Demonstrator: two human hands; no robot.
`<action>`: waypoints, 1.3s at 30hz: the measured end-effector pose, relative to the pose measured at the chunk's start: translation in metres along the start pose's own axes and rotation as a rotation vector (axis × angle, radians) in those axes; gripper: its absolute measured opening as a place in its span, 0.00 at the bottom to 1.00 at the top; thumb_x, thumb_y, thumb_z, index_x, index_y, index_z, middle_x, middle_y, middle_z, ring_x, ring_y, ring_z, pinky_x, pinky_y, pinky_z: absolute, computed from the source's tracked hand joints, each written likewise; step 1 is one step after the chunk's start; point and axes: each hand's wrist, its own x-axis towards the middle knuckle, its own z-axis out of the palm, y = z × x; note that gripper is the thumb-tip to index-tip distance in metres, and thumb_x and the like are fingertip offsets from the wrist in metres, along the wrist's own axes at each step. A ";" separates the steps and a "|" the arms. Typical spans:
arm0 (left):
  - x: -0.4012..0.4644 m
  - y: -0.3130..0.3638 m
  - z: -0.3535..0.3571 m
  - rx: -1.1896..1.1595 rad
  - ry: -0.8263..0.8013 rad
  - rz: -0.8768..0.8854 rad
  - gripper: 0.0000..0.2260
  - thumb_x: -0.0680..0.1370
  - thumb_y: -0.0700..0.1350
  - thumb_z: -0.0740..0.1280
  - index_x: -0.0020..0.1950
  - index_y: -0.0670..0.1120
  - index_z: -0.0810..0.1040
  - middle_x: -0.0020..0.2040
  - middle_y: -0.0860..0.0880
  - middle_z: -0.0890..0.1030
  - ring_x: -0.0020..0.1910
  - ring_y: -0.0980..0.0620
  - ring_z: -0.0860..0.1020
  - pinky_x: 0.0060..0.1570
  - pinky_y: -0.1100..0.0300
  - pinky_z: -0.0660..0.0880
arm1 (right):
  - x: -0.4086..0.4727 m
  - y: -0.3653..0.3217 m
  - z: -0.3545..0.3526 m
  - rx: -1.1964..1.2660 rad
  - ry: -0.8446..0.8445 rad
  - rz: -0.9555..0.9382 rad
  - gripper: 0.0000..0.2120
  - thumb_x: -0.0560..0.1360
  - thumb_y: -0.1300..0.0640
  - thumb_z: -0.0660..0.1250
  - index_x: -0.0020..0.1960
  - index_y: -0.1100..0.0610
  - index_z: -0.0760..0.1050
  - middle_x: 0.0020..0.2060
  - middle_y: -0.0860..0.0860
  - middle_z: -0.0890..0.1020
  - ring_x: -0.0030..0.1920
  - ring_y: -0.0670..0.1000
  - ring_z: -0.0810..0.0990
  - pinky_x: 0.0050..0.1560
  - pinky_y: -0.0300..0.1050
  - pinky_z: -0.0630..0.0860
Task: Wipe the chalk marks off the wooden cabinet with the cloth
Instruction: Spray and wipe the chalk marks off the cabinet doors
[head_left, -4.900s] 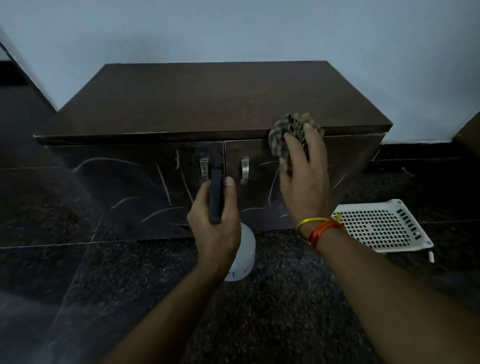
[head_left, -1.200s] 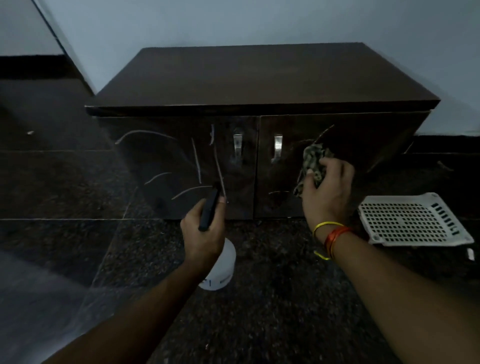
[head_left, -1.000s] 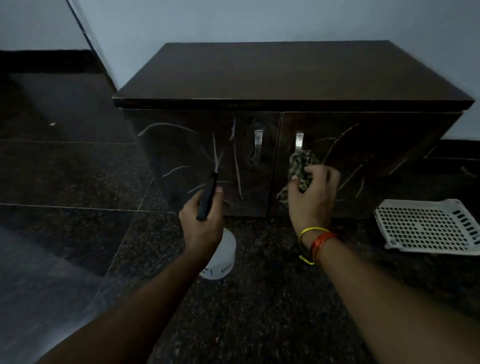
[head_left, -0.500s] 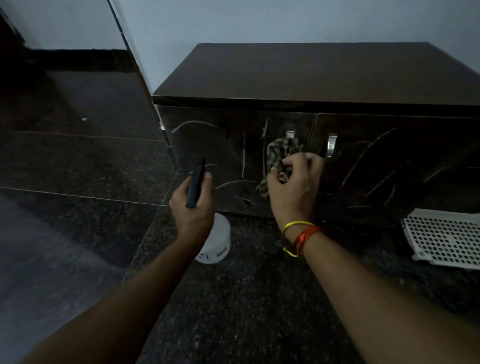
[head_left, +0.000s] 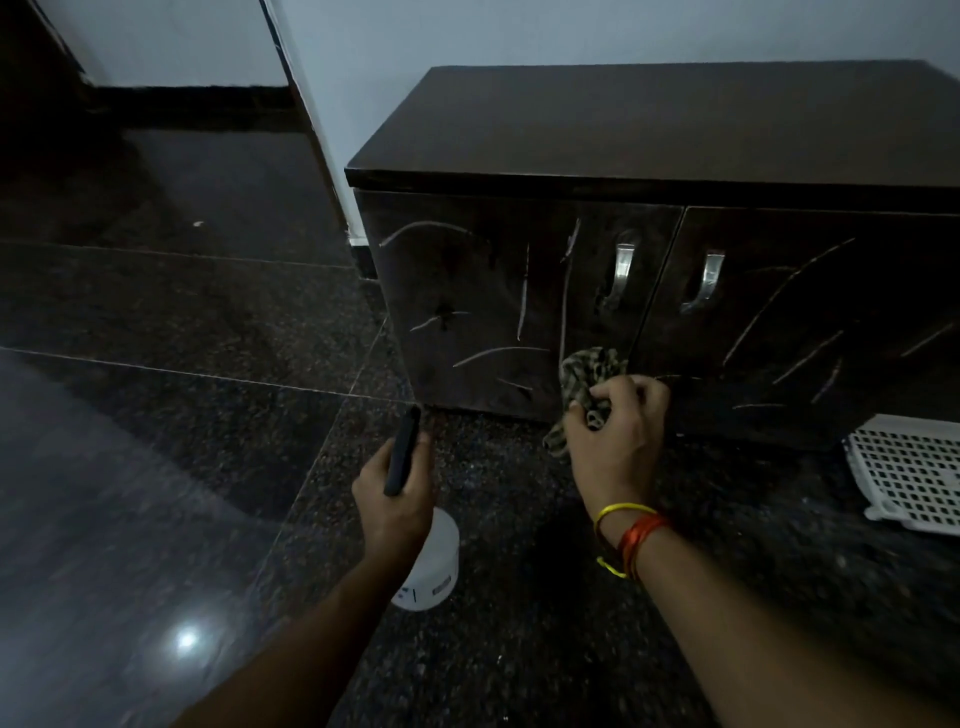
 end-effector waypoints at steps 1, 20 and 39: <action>-0.001 -0.003 -0.001 0.009 0.002 -0.014 0.15 0.80 0.47 0.67 0.38 0.38 0.77 0.33 0.33 0.77 0.29 0.42 0.74 0.30 0.42 0.74 | -0.001 0.001 0.000 0.000 -0.007 0.005 0.09 0.66 0.67 0.72 0.43 0.62 0.75 0.51 0.60 0.71 0.46 0.49 0.69 0.46 0.28 0.60; -0.021 -0.025 0.007 0.245 -0.400 0.112 0.14 0.78 0.46 0.69 0.34 0.44 0.75 0.26 0.48 0.73 0.23 0.56 0.70 0.24 0.62 0.64 | 0.003 0.032 -0.025 -0.093 0.001 0.174 0.08 0.69 0.66 0.71 0.47 0.64 0.76 0.55 0.62 0.70 0.48 0.53 0.70 0.44 0.25 0.59; -0.005 0.008 0.007 0.114 -0.229 0.175 0.09 0.80 0.44 0.67 0.39 0.48 0.77 0.33 0.33 0.77 0.32 0.31 0.76 0.30 0.42 0.74 | 0.061 0.033 -0.041 -0.095 0.132 0.103 0.09 0.74 0.62 0.67 0.52 0.62 0.72 0.57 0.60 0.68 0.47 0.50 0.68 0.42 0.29 0.60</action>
